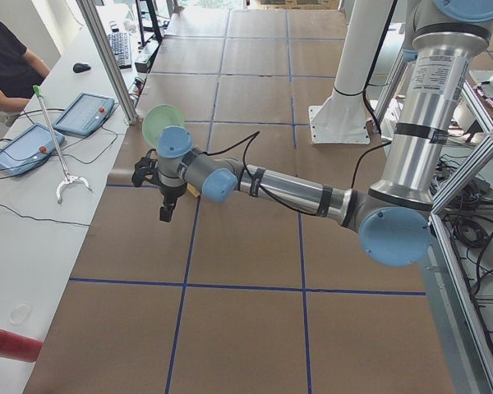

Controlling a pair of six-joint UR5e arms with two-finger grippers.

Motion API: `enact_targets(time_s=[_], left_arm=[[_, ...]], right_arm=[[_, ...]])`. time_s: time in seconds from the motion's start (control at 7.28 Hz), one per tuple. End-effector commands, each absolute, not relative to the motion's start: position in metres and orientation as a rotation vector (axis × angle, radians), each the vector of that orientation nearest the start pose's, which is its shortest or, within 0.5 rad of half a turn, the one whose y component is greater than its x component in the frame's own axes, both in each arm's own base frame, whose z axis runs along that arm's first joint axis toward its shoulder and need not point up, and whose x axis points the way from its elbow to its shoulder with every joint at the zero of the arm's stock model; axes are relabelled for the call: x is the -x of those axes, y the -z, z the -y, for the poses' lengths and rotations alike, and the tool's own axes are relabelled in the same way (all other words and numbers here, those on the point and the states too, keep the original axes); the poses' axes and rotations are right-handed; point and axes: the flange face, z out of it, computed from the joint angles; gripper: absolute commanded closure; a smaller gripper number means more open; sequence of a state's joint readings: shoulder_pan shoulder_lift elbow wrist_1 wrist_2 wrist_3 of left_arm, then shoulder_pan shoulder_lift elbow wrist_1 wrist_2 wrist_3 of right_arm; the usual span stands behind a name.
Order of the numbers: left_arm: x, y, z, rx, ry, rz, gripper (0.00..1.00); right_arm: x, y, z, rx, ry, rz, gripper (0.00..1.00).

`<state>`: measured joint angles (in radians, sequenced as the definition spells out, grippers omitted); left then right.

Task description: Place plate on rack

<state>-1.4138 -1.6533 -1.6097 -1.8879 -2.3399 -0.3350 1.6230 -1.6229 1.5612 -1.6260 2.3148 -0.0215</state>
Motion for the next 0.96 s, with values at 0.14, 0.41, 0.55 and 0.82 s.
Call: enact_targets(time_s=[0.14,0.41,0.55,0.82], left_arm=[[0.048,-0.645,0.492,-0.094,-0.105,-0.771,0.0],[0.058,-0.645,0.491,-0.056,-0.117,-0.77,0.0],[0.057,-0.64,0.496,-0.046,-0.114,-0.771,0.0],[0.058,-0.641,0.496,-0.045,-0.116,-0.771,0.0]], right_arm=[[-0.09,-0.695,0.456,0.084,-0.073,0.747,0.0],[-0.09,-0.695,0.456,0.084,-0.073,0.747,0.0],[-0.09,-0.695,0.457,0.082,-0.072,0.747,0.0],[-0.09,-0.695,0.457,0.082,-0.072,0.747,0.0]])
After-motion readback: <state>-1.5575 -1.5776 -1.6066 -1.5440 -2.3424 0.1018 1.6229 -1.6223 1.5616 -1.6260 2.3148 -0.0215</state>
